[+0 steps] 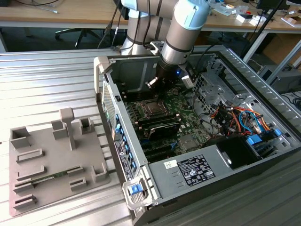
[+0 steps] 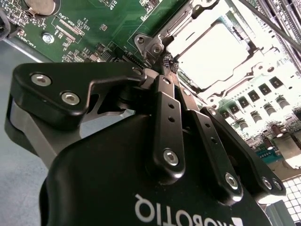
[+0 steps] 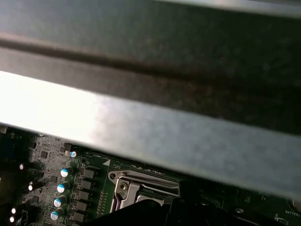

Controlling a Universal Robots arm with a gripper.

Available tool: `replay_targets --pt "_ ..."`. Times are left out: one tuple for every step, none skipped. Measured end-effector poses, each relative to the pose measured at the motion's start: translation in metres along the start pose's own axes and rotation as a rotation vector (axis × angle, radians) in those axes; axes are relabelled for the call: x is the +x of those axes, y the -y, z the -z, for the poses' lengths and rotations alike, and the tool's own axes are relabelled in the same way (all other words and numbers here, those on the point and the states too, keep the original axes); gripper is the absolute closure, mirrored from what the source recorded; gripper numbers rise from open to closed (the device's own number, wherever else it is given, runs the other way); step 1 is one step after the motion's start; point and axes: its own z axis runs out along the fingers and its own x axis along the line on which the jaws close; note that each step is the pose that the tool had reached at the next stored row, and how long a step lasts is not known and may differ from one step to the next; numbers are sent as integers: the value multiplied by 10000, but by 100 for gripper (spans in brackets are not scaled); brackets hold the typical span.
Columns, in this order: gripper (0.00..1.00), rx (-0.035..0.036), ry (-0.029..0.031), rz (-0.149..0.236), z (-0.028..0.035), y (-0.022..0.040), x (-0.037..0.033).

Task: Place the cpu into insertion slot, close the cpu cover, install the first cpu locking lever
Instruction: 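Install the first cpu locking lever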

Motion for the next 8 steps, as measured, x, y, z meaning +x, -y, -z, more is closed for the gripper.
replay_targets --pt "89 0 -1 1 -4 1 -4" --pt "89 0 -2 -1 -7 2 -8" --pt "89 1 -13 -1 -8 6 -18" --pt "89 -22 -68 -1 -2 12 -38" --pt "89 -30 -99 -2 3 14 -50" --pt "89 -31 -103 -1 5 14 -57" --pt "89 -33 -80 16 3 38 31" --pt "89 -23 -116 9 7 39 37"
